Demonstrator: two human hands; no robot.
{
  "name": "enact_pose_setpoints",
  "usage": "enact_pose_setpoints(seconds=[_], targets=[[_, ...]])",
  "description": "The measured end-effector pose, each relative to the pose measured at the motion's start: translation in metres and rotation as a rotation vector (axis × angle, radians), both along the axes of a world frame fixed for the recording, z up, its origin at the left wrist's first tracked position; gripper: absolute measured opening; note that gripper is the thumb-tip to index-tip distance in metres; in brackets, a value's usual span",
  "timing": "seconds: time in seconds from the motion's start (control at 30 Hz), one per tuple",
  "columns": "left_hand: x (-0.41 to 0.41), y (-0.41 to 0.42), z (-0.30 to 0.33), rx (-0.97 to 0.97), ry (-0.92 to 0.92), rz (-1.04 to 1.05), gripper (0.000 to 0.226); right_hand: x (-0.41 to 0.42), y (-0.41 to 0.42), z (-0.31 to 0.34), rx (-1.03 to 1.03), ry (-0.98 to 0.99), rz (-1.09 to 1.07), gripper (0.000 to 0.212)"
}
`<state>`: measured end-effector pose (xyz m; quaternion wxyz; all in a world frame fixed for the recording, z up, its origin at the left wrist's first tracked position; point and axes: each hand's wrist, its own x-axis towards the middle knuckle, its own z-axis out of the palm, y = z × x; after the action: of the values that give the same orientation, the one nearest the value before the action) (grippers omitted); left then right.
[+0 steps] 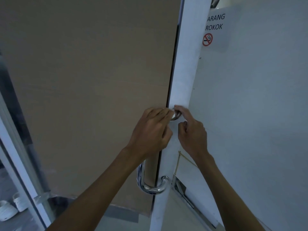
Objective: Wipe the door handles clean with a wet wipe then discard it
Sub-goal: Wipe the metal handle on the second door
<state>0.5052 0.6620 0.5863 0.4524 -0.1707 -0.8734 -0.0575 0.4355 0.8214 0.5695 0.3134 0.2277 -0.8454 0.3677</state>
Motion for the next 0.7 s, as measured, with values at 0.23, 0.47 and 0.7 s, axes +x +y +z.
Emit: enact_pose_setpoints(seconds=[0.23,0.47,0.7], targets=[[0.006,-0.021,-0.027,0.119,0.042,0.010,0.057,-0.001,0.000,-0.001,0.011,0.007,0.002,0.068],[0.002,-0.016,-0.025,0.102,0.063,-0.031,0.055,-0.004,-0.002,-0.004,0.008,0.026,-0.016,0.068],[0.004,-0.021,-0.035,0.098,0.090,-0.020,0.058,-0.005,-0.003,-0.005,0.034,0.061,-0.061,0.067]])
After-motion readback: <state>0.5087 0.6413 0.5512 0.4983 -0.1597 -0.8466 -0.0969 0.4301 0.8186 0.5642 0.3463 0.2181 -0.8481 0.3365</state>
